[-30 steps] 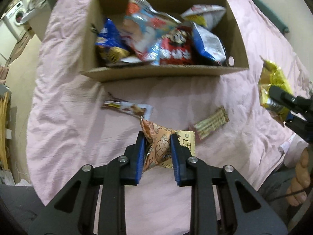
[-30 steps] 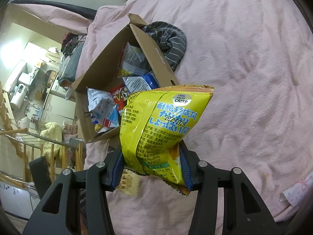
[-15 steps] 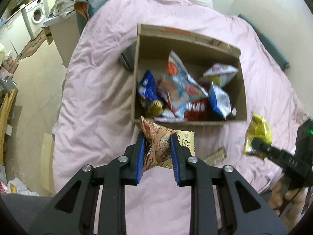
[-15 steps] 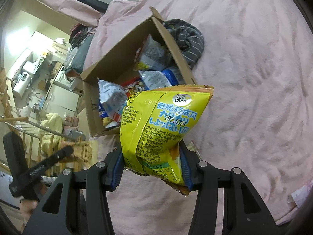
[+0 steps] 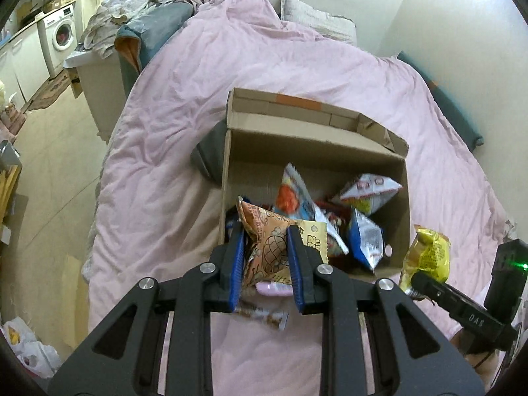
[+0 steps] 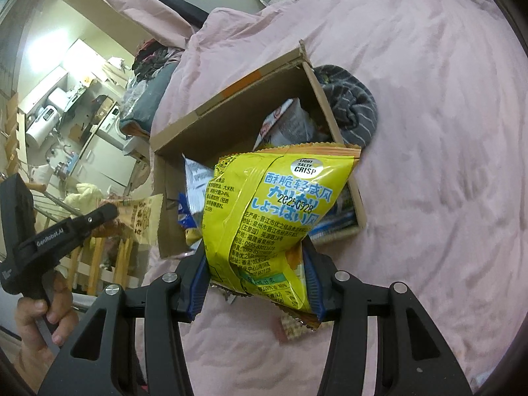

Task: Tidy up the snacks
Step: 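Carry the orange packet and yellow bag over the box with both grippers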

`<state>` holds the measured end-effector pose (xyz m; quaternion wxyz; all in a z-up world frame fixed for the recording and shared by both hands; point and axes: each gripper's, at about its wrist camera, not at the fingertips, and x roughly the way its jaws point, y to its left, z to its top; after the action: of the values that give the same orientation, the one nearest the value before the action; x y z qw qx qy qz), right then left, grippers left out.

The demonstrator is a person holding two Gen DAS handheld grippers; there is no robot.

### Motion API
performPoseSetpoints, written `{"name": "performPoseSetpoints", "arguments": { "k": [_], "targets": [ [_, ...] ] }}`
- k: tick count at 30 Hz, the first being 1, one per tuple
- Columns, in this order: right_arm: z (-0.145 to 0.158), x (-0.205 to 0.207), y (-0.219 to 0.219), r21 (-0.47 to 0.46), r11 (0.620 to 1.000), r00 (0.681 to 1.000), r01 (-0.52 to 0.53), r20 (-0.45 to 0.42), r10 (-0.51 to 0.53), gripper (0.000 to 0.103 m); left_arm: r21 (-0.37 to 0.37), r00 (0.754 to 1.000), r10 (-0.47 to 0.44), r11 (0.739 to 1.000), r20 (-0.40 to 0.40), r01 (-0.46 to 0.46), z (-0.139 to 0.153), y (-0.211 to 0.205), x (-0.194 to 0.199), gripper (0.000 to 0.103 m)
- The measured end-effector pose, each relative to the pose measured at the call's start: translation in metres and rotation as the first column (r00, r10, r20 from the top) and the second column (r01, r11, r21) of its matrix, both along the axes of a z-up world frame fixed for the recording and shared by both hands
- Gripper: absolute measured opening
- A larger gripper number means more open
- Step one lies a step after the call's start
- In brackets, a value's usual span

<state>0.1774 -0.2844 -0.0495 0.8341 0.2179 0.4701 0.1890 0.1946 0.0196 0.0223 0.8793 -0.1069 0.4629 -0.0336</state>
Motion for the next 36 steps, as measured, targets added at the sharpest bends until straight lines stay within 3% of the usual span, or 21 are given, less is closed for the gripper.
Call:
{"name": "performPoseSetpoints", "arguments": {
  "k": [10,19,22,25,31,33,36],
  "targets": [
    [-0.002,0.043,0.019,-0.078,0.995,0.997,-0.062,0.033,0.064,0.051,-0.026,1.0,0.006,1.0,-0.009,-0.007,-0.029,-0.007,0.04,0.021],
    [-0.024,0.063,0.041,-0.127,0.983,0.991,-0.134,-0.018,0.133,0.051,-0.017,0.999,-0.036,0.999,-0.028,0.036,-0.059,-0.026,0.064,0.021],
    [-0.035,0.069,0.047,-0.143,0.977,0.987,-0.158,-0.055,0.151,0.051,-0.038,0.993,-0.072,0.997,-0.09,0.069,-0.077,-0.035,0.071,0.021],
    [-0.048,0.073,0.047,-0.15,0.975,0.982,-0.165,-0.112,0.149,0.052,-0.02,0.994,-0.084,0.996,-0.075,0.082,-0.078,-0.04,0.071,0.022],
    [-0.05,0.072,0.049,-0.176,0.969,0.981,-0.171,-0.123,0.151,0.054,-0.025,0.995,-0.076,0.997,-0.071,0.074,-0.076,-0.039,0.07,0.024],
    [-0.047,0.072,0.05,-0.176,0.969,0.981,-0.172,-0.124,0.151,0.054,-0.016,0.994,-0.078,0.997,-0.076,0.077,-0.076,-0.04,0.07,0.028],
    [-0.045,0.073,0.045,-0.16,0.973,0.982,-0.166,-0.122,0.147,0.055,-0.016,0.994,-0.082,0.997,-0.075,0.081,-0.072,-0.041,0.068,0.043]
  ]
}}
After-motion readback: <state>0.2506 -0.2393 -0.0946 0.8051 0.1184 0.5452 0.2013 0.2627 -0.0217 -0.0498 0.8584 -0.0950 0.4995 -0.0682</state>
